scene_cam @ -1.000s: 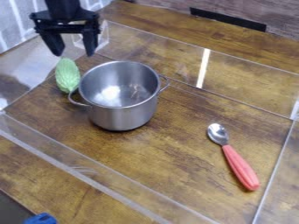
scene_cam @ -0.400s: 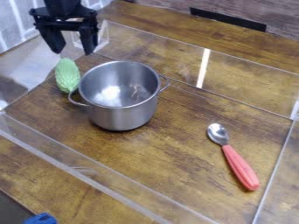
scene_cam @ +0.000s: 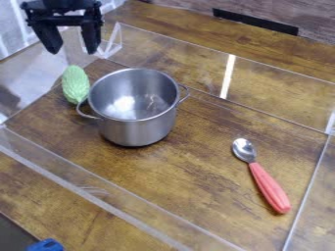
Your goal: Remove the green object from the silver pot and put it on the table
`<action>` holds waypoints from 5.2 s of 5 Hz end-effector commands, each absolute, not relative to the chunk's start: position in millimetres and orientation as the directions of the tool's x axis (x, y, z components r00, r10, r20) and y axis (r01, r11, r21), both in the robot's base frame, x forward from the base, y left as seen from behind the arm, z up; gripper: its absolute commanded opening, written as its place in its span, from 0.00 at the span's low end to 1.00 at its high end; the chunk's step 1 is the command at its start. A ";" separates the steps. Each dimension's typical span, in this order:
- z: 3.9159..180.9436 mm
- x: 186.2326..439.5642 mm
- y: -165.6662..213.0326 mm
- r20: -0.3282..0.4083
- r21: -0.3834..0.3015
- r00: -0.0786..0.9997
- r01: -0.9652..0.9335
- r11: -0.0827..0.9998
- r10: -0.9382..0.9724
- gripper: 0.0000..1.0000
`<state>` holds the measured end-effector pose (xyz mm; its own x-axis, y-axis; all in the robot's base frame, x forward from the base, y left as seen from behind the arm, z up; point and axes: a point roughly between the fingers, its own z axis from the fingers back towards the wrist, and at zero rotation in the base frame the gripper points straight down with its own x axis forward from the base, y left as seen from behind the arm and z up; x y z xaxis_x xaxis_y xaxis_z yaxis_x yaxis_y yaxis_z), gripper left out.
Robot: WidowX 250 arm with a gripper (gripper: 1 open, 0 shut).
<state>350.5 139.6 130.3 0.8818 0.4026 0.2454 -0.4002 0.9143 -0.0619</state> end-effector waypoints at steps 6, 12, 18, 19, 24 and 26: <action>100.3 357.7 129.7 0.218 -0.021 0.928 -0.304 0.952 0.301 1.00; 172.4 382.0 83.9 0.271 0.068 0.954 -0.150 0.986 0.127 0.00; 164.1 401.7 43.0 0.287 0.118 0.957 -0.003 0.993 -0.032 0.00; 170.4 406.3 35.7 0.282 0.133 0.952 0.088 0.987 -0.123 0.00; 150.9 388.8 62.5 0.260 0.214 0.930 0.206 0.955 -0.259 0.00; 111.7 383.2 114.0 0.271 0.171 0.949 0.117 0.978 -0.161 0.00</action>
<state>382.7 108.8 92.1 0.9613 -0.1679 0.2184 0.1372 0.9793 0.1488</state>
